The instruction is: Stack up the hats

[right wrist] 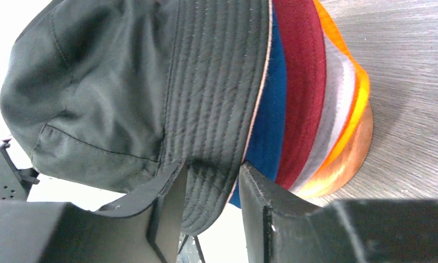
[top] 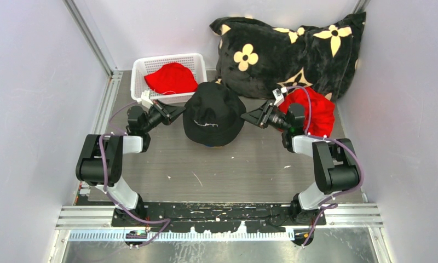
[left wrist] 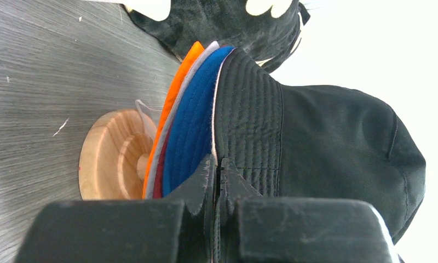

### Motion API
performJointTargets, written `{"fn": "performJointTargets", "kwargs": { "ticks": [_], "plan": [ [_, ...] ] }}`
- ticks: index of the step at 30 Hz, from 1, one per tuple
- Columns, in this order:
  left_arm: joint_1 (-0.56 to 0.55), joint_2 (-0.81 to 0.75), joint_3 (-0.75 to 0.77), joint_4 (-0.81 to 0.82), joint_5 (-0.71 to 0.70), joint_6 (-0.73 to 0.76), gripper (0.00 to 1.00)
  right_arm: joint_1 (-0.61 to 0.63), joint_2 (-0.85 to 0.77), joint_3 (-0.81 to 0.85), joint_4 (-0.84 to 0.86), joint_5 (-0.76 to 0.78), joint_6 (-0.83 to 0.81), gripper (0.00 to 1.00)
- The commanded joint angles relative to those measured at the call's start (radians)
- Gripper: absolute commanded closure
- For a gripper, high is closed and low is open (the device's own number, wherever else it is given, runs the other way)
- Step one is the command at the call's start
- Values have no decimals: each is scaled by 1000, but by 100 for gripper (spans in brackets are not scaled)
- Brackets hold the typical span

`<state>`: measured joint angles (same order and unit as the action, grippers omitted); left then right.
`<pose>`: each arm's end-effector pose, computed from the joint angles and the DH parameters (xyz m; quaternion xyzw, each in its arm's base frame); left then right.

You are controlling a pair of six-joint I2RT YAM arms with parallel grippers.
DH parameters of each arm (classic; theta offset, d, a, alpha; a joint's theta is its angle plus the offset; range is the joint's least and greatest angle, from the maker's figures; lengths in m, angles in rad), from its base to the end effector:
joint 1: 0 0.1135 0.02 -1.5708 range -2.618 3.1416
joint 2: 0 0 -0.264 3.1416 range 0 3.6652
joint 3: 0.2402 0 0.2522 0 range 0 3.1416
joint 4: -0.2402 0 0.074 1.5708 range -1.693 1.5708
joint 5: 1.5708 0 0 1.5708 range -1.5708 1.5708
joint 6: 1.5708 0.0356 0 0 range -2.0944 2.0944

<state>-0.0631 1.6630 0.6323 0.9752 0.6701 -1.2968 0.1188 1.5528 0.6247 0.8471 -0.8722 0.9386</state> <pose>0.3214 -0.0425 0.1915 -0.2125 0.6903 -0.5938 0.3545 0.3013 0.0634 0.2095 0.0029 0.7253 0.5781 0.3739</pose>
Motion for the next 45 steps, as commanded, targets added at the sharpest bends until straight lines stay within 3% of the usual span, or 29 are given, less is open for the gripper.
{"fn": "performJointTargets", "kwargs": {
  "ticks": [1, 6, 7, 11, 15, 23, 33, 45],
  "plan": [
    [16, 10, 32, 27, -34, 34, 100, 4, 47, 28, 185, -24, 74, 60],
    [16, 8, 35, 11, -41, 41, 100, 3, 102, 15, 317, -29, 153, 96],
    [16, 9, 38, 7, -43, 43, 100, 4, 105, 14, 323, -27, 156, 99],
    [15, 9, 43, -20, -53, 57, 100, 1, 91, 5, 284, -11, 120, 99],
    [16, 35, 46, -53, -72, 92, 100, 0, 96, 24, 43, 59, -24, 99],
    [19, 127, 16, 60, -65, 50, 100, -11, 179, -16, 141, 56, 20, 99],
    [20, 93, 42, 20, -66, 55, 100, -14, 168, 3, 28, 83, -56, 99],
    [21, 102, 69, -32, -81, 79, 100, -17, 200, 22, 34, 82, -52, 99]
  ]
}}
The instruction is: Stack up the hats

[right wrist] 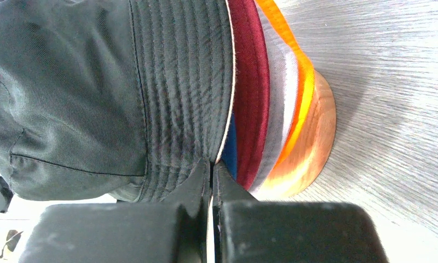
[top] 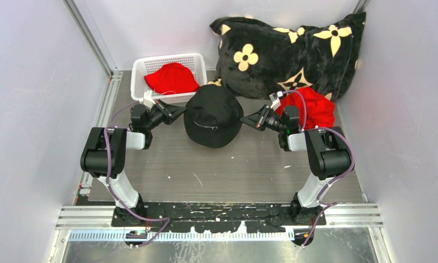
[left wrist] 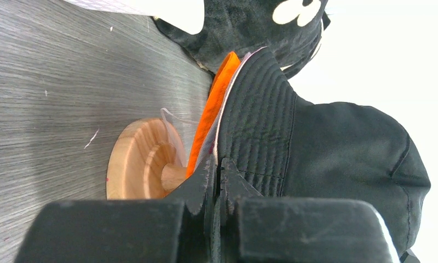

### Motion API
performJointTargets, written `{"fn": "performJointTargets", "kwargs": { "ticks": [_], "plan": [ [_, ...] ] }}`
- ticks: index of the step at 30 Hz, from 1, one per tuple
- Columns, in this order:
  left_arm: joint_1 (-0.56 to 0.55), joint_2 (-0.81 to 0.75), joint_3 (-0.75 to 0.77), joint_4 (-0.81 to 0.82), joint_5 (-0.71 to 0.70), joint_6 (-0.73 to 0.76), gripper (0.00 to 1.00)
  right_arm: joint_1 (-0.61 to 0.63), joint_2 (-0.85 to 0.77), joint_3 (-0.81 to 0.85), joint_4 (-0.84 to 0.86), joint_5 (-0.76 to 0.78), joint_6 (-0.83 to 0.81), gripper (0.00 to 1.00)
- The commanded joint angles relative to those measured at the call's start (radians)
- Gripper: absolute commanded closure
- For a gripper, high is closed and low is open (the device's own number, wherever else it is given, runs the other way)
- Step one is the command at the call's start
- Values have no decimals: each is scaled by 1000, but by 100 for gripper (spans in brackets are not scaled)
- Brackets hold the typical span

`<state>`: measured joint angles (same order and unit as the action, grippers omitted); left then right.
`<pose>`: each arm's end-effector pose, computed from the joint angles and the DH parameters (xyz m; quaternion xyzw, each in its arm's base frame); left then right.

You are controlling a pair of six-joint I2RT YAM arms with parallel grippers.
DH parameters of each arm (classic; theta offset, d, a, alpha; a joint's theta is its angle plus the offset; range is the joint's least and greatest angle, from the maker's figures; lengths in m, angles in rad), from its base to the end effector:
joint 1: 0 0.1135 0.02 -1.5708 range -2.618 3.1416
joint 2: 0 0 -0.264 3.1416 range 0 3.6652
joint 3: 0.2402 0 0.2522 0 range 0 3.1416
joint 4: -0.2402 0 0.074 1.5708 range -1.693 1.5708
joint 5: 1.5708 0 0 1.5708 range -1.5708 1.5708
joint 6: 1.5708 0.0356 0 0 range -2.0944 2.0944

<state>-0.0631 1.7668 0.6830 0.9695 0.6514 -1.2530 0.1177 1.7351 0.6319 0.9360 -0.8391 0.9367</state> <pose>0.3387 -0.0430 0.1724 -0.2199 0.7050 -0.5746 0.3528 0.3182 0.0643 0.1661 0.0365 0.7445 0.5655 0.3530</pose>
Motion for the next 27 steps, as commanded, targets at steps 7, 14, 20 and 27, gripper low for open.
{"fn": "performJointTargets", "kwargs": {
  "ticks": [7, 14, 20, 27],
  "plan": [
    [32, -143, 105, -348, -166, 193, 76, -40, -148, 43, -257, 99, -136, 54],
    [32, -283, 353, -914, -478, 486, 51, -80, -379, 138, -636, 312, -366, 18],
    [28, -164, 608, -1022, -560, 603, 48, -81, -413, 248, -772, 361, -439, 17],
    [-6, 162, 1000, -1124, -635, 743, 48, -81, -387, 342, -803, 335, -444, 17]
  ]
}}
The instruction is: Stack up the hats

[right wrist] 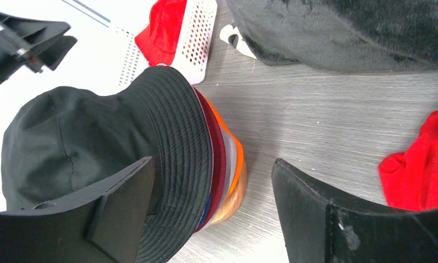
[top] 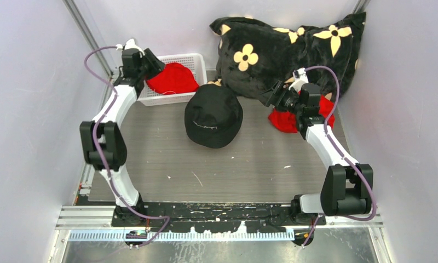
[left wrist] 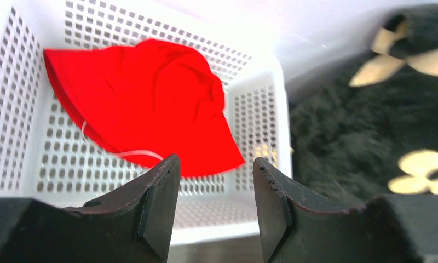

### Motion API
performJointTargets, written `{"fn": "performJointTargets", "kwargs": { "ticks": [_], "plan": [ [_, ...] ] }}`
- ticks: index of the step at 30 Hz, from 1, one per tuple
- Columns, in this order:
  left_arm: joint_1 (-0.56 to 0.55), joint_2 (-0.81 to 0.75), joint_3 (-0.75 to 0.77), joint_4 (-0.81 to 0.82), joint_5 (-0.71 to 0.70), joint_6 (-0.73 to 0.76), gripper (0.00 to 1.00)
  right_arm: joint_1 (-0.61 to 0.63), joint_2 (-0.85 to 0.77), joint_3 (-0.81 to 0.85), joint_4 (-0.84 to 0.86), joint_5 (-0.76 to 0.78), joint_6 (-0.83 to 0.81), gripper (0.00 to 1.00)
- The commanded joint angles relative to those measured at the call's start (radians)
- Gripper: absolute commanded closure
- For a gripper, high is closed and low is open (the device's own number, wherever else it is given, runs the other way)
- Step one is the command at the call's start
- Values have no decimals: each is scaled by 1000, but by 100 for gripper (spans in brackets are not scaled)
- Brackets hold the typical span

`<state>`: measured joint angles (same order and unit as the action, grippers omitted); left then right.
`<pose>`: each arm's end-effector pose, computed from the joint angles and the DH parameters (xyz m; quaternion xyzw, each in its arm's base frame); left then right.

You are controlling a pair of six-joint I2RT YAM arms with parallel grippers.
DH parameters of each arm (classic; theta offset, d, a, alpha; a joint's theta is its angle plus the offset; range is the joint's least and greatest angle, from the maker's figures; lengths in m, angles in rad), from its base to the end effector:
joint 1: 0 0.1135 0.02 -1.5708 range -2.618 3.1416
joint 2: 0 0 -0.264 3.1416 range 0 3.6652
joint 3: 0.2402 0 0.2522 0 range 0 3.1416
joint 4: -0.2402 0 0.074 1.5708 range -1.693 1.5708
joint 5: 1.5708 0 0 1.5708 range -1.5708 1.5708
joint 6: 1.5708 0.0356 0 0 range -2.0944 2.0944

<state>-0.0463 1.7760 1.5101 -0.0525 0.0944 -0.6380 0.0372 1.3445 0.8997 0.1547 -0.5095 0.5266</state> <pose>0.4292 -0.0232 0.3312 -0.2095 0.7823 -0.2324 0.5387 0.3075 0.0288 0.2895 0.0419 0.7894 0.3549 0.4992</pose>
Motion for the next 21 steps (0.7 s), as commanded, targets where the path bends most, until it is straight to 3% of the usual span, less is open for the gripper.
{"fn": "performJointTargets", "kwargs": {
  "ticks": [1, 13, 21],
  "plan": [
    [-28, 197, 225, -112, -83, 147, 47, 0, 10, 81, -25, 2, -35, 18],
    [-56, 636, 689, -58, -103, 355, 47, 0, 58, 102, -34, -23, -44, 18],
    [-56, 827, 876, -27, -143, 402, 42, -1, 95, 125, -34, -24, -35, 18]
  ]
}}
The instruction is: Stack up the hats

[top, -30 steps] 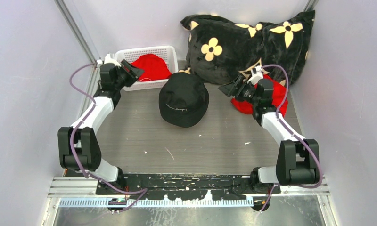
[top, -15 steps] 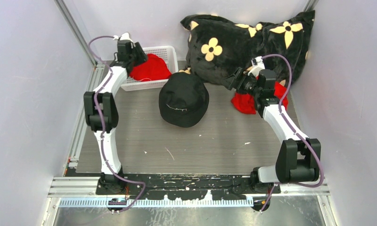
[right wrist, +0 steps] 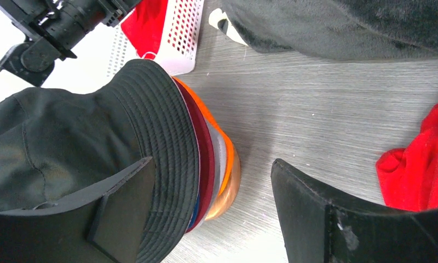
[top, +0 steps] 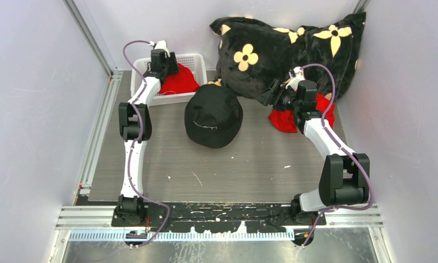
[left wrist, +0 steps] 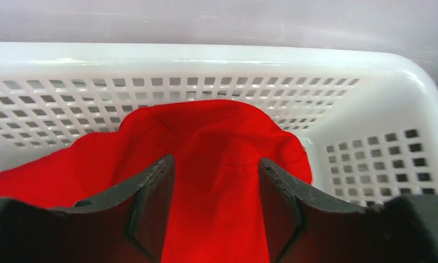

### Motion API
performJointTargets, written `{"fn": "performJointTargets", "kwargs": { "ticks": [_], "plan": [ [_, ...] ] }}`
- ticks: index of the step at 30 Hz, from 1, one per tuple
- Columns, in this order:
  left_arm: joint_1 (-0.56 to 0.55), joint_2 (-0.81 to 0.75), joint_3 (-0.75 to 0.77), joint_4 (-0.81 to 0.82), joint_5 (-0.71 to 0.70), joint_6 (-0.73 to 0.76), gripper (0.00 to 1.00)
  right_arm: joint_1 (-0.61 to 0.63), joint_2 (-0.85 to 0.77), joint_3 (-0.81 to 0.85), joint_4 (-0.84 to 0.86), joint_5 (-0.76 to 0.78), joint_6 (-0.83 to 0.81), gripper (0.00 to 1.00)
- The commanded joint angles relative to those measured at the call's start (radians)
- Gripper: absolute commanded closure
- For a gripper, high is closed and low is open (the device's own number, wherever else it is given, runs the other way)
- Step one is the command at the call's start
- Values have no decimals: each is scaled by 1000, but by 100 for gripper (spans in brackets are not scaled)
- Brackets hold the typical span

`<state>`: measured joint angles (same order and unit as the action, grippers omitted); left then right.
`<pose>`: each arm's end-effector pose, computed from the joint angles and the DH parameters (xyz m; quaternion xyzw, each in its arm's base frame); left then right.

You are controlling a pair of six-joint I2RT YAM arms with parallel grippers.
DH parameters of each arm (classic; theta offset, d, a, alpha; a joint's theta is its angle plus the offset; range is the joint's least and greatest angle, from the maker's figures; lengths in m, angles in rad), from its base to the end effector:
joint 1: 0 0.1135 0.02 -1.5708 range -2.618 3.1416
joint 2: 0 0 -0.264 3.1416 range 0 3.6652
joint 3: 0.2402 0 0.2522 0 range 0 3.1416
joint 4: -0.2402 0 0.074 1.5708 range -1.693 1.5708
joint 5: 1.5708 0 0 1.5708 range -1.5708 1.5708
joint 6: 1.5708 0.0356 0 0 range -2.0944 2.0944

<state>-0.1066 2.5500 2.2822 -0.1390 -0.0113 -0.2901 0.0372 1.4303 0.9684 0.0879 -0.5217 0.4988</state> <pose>0.5886 -0.0626 0.2104 -0.0796 0.8316 -0.1037 0.5398 0.3258 0.0299 0.2811 0.0412 0.8104 0.3496 0.4684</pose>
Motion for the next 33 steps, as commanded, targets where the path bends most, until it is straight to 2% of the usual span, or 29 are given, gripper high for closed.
{"fn": "performJointTargets", "kwargs": {
  "ticks": [1, 7, 10, 11, 15, 16, 21, 27, 33],
  "plan": [
    [4, 73, 123, 61, -40, 60, 41, 0, 15, 59, 32, -13, -5, 19],
    [4, 167, 214, 60, -47, 78, 38, 0, 37, 71, 29, 5, -2, 19],
    [5, 187, 222, 68, -49, 81, 41, 0, 47, 80, 34, 6, 5, 19],
    [5, 190, 223, 71, -51, 80, 46, 1, 49, 81, 39, 4, 8, 19],
    [5, 174, 196, 103, -45, 91, 94, 4, 58, 83, 50, 0, 15, 20],
    [5, 158, 175, 123, -39, 95, 100, 5, 58, 81, 51, -1, 14, 20],
    [0, 10, 53, 201, -26, 111, 100, 13, 44, 62, 67, -7, 19, 20],
    [-28, -194, 23, 137, 13, 113, 100, 15, -8, 14, 100, -34, 18, 20],
    [-58, -410, 12, 46, 56, 51, 100, 15, -131, -63, 101, -58, 0, 20]
  ]
}}
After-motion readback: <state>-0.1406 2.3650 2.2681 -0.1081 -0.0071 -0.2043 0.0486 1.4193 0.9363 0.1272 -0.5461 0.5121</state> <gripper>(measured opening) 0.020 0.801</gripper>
